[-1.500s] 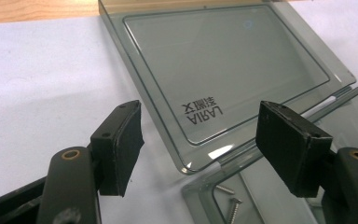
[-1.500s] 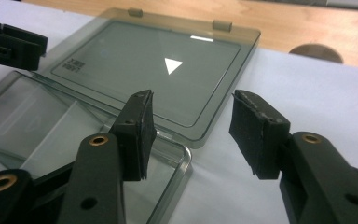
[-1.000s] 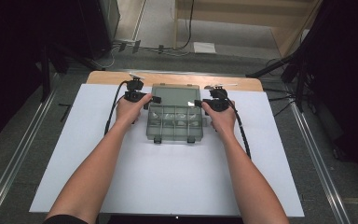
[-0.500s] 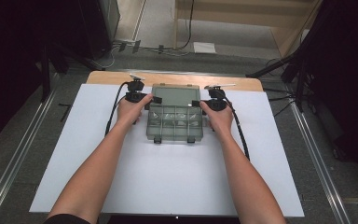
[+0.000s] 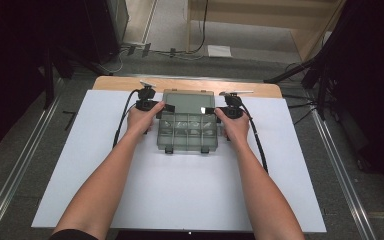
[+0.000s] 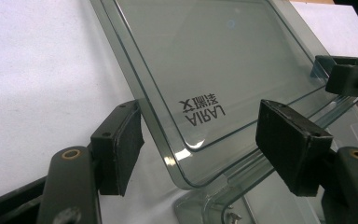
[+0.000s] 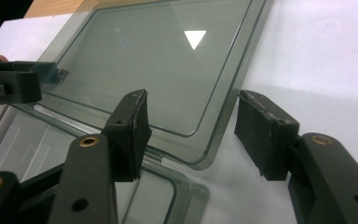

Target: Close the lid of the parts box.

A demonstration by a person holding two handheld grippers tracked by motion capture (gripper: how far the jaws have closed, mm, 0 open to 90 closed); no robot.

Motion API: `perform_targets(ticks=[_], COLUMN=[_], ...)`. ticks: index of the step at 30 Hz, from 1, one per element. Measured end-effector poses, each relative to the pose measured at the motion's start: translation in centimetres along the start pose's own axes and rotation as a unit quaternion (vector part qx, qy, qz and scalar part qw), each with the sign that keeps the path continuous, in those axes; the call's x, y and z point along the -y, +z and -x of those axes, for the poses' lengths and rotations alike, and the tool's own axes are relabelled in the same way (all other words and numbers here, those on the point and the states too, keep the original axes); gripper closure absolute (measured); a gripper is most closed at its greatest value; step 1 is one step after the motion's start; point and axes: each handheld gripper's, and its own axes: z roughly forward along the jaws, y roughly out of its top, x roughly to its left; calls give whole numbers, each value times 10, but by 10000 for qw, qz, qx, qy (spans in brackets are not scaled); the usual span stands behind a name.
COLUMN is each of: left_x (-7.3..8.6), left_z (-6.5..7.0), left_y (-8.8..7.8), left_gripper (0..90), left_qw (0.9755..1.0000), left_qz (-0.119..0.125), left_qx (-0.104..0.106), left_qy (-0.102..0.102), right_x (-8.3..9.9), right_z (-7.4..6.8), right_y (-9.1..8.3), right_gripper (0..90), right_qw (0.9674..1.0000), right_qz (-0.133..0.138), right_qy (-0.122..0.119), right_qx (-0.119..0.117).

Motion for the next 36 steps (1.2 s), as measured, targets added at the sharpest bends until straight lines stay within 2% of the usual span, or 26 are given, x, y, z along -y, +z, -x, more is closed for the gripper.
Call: perform_targets(ticks=[6,12,16,24,33,36], left_x=[0,-1,-2,0,6,6], left_z=[1,2,2,0,-2,-3], left_y=[1,-6,-11,-24,-30,-32], left_gripper=[410,514,595,733,775,786], left_qw=[9998,9995,9989,9976,9959,9958], left_qz=[15,252,417,665,830,814], left_qx=[-189,-183,-209,-64,58,110], left_qy=[38,-3,83,164,356,406], right_x=[1,1,0,2,5,5], right_z=[0,-3,-5,-12,-16,-17], right_y=[1,-1,-5,-13,-14,-14], right_gripper=[466,519,547,628,640,630], right_qw=[9999,9998,9994,9969,9946,9938], right_qz=[22,91,207,497,620,631], right_qy=[50,-170,-270,-556,-706,-781], right_qx=[-104,31,59,265,435,481])
